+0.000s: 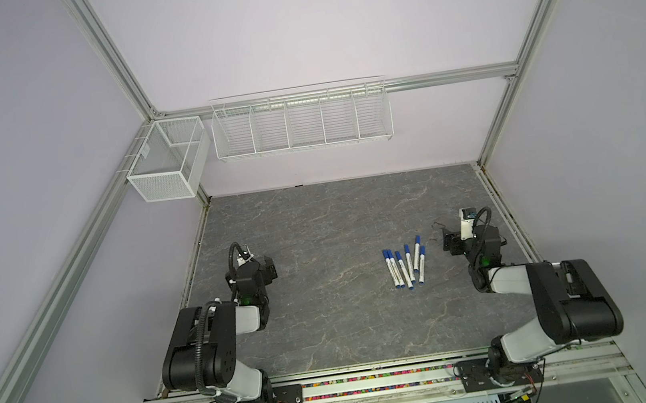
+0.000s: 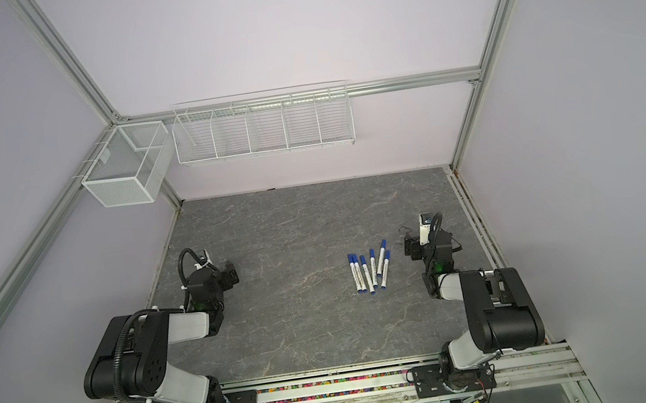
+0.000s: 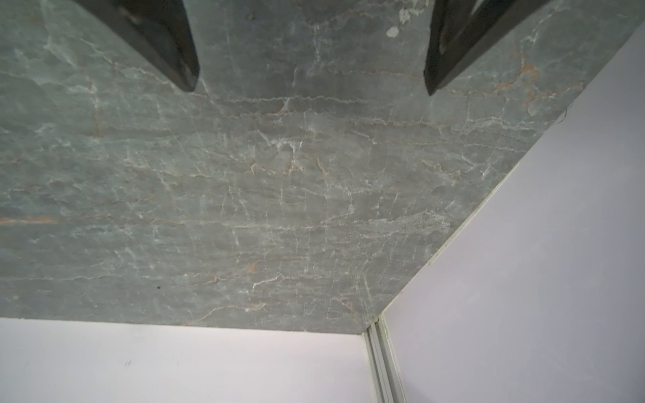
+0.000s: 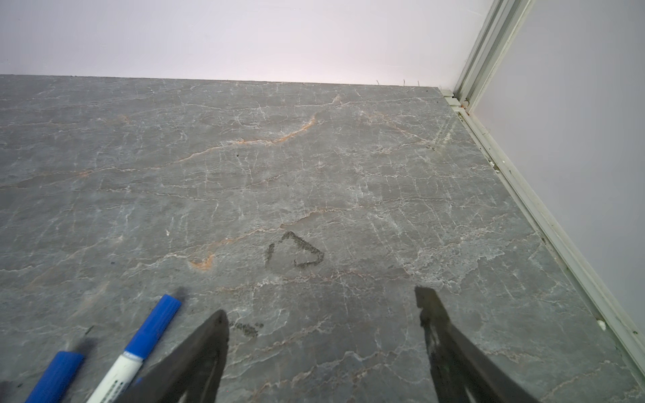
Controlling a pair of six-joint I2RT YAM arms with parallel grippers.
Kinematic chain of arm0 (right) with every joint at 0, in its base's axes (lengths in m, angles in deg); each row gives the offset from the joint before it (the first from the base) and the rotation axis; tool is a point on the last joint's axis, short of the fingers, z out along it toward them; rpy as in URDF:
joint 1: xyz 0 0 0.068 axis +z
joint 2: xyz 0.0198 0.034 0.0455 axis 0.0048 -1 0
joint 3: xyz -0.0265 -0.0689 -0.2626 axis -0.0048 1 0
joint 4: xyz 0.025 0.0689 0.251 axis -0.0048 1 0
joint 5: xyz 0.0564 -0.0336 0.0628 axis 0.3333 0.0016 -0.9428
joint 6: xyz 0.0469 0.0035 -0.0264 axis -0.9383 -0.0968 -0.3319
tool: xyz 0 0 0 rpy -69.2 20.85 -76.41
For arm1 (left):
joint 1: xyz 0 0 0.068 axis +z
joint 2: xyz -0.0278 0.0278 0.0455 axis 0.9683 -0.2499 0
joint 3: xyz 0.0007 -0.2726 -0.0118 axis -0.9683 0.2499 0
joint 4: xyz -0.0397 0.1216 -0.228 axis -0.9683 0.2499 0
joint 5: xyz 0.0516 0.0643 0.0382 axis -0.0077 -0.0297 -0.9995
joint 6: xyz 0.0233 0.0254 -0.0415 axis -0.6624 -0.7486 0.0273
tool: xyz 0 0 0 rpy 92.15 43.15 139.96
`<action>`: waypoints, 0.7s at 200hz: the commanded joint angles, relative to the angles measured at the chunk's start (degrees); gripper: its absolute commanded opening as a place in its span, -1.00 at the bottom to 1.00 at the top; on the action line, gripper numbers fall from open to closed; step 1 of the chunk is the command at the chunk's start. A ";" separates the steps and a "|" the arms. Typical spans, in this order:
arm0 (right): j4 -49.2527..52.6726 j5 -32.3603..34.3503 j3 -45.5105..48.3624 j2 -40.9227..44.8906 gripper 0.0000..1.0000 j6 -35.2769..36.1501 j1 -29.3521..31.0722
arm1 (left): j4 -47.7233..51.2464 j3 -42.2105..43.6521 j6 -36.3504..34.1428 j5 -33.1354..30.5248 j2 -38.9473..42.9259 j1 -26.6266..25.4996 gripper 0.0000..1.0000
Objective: Insert the pens into the pen caps
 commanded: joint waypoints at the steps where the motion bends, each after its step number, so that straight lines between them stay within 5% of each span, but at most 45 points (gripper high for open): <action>1: -1.70 -0.82 0.56 -0.21 0.76 0.11 -0.24 | -3.48 -2.13 0.68 1.94 0.04 1.49 0.99; 140: -2.08 -2.67 0.64 -0.56 0.76 0.46 -0.57 | -4.30 -1.97 0.72 2.08 -0.28 1.61 0.99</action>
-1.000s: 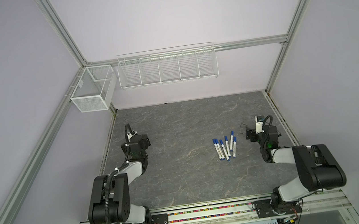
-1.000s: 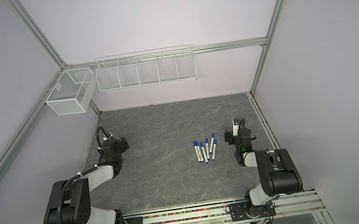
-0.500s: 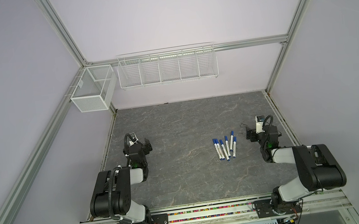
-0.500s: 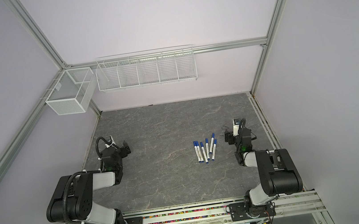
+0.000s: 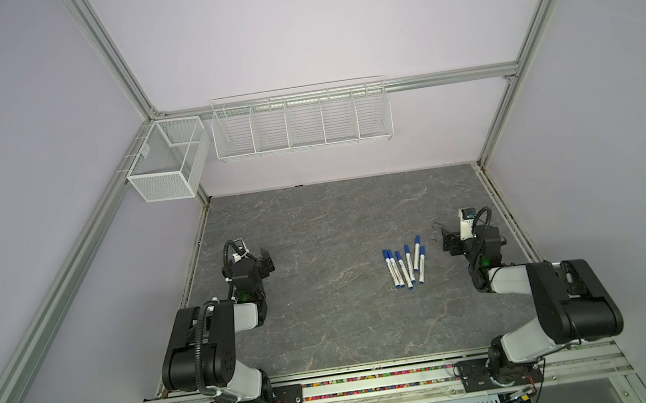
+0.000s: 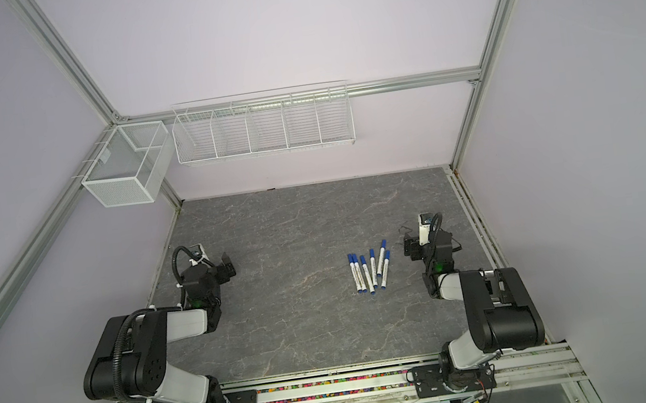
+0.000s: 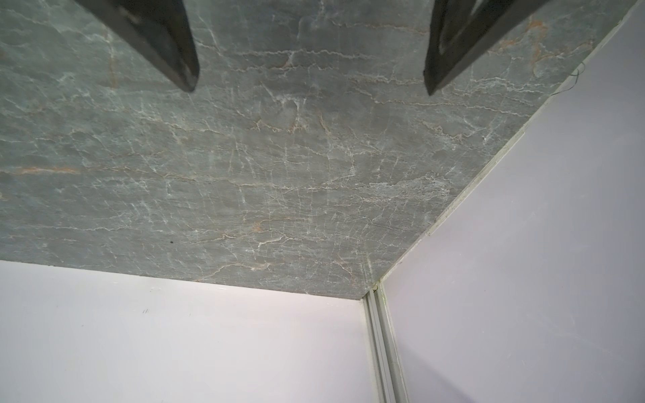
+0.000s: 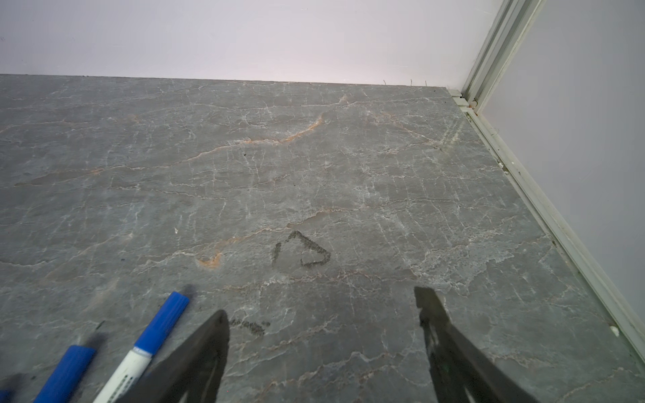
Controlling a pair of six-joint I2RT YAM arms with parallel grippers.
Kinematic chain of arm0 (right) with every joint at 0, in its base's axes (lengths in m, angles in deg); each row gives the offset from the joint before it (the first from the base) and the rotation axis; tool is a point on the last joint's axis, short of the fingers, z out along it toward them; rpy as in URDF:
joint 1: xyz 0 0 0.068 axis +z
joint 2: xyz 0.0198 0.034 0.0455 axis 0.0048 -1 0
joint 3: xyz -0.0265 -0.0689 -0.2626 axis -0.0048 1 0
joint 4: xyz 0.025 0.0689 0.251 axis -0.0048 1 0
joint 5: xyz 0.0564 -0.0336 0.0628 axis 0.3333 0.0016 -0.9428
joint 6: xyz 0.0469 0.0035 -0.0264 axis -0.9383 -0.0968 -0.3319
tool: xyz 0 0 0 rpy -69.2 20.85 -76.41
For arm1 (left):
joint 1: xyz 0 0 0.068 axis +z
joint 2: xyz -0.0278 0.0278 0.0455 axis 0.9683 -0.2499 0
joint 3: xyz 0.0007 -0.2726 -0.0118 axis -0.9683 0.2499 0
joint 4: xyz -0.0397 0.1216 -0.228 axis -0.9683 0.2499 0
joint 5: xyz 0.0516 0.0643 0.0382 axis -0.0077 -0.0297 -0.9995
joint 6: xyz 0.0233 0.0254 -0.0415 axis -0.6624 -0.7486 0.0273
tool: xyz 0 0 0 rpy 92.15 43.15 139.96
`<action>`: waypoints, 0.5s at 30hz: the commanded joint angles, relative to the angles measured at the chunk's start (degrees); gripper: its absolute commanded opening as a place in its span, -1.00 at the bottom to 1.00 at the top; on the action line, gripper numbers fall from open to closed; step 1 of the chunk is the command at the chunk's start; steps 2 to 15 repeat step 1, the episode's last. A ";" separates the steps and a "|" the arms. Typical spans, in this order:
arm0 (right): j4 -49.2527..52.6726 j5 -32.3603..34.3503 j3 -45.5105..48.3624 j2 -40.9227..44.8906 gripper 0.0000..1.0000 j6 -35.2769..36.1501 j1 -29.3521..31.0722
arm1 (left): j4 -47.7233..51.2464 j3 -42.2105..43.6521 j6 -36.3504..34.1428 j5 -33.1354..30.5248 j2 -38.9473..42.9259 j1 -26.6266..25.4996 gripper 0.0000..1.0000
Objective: Insert the pens into the pen caps
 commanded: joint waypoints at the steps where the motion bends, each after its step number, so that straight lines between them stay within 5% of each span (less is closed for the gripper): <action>1: -2.11 -1.16 0.69 -0.42 0.76 0.47 -0.31 | -1.85 -0.77 0.23 0.49 -0.28 0.34 0.99; 15: -2.11 -1.16 0.69 -0.42 0.76 0.47 -0.31 | -1.85 -0.77 0.23 0.49 -0.28 0.34 0.99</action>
